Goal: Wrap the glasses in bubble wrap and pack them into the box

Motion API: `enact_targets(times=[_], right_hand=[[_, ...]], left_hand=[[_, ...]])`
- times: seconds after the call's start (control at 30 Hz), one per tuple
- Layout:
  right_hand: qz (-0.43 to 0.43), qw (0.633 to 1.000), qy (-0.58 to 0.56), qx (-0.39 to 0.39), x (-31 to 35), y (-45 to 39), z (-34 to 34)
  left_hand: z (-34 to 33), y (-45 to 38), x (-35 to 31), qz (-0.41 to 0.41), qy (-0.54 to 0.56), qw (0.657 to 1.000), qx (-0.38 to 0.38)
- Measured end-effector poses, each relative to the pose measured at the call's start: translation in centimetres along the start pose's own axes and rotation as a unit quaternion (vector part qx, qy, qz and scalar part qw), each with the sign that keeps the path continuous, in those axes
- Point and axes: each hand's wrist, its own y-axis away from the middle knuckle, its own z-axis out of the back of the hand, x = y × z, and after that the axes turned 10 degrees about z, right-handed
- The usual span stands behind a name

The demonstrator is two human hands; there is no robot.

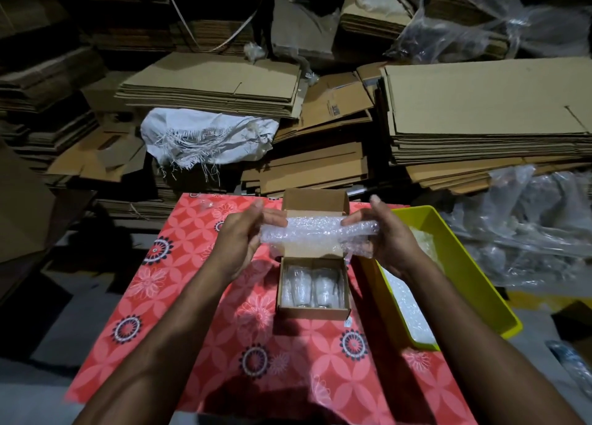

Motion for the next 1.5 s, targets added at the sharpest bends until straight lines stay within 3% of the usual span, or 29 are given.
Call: enact_targets(times=[0.13, 0.2, 0.47, 0.57, 0.7, 0.8, 0.87, 1.0, 1.07, 1.23, 1.5], right_hand=[[0.073, 0.981, 0.177, 0.010, -1.4, -0.4, 0.8], [0.052, 0.975, 0.218, 0.011, -1.8, -0.5, 1.2], [-0.043, 0.995, 0.085, -0.003, -2.2, 0.5, 0.4], [-0.065, 0.996, 0.056, 0.001, -1.9, 0.9, 0.4], [-0.075, 0.996, -0.021, -0.053, -2.0, 1.2, 0.4], [-0.096, 0.987, -0.105, -0.074, -2.4, 1.3, 0.3], [-0.095, 0.987, -0.101, -0.085, -2.6, 1.4, 0.2], [-0.024, 0.995, 0.068, -0.069, -4.0, 1.5, 0.2], [0.000, 0.992, 0.101, -0.075, -4.5, 1.5, 0.4], [0.010, 0.985, 0.164, -0.053, -5.4, 1.3, 1.4], [0.041, 0.965, 0.253, 0.056, -4.2, 0.2, 1.7]], left_hand=[[0.3, 0.3, 0.3, 0.021, -0.111, 0.992, -0.048], [0.3, 0.5, 0.5, 0.039, -0.112, 0.991, -0.063], [0.7, 0.3, 1.9, 0.033, -0.092, 0.995, -0.015], [0.7, 0.2, 2.3, 0.058, -0.050, 0.997, -0.009], [0.2, 0.4, 3.0, 0.087, 0.040, 0.995, 0.000], [-0.4, 0.6, 3.5, 0.107, 0.104, 0.989, -0.020], [-0.6, 0.6, 3.8, 0.121, 0.139, 0.982, -0.037], [-0.6, 0.6, 4.4, 0.102, -0.005, 0.994, -0.031], [-0.5, 0.5, 4.8, 0.076, -0.065, 0.995, -0.028], [0.2, 0.0, 5.7, 0.060, -0.095, 0.993, -0.018], [-0.6, -1.2, 4.8, 0.028, -0.367, 0.928, 0.048]])
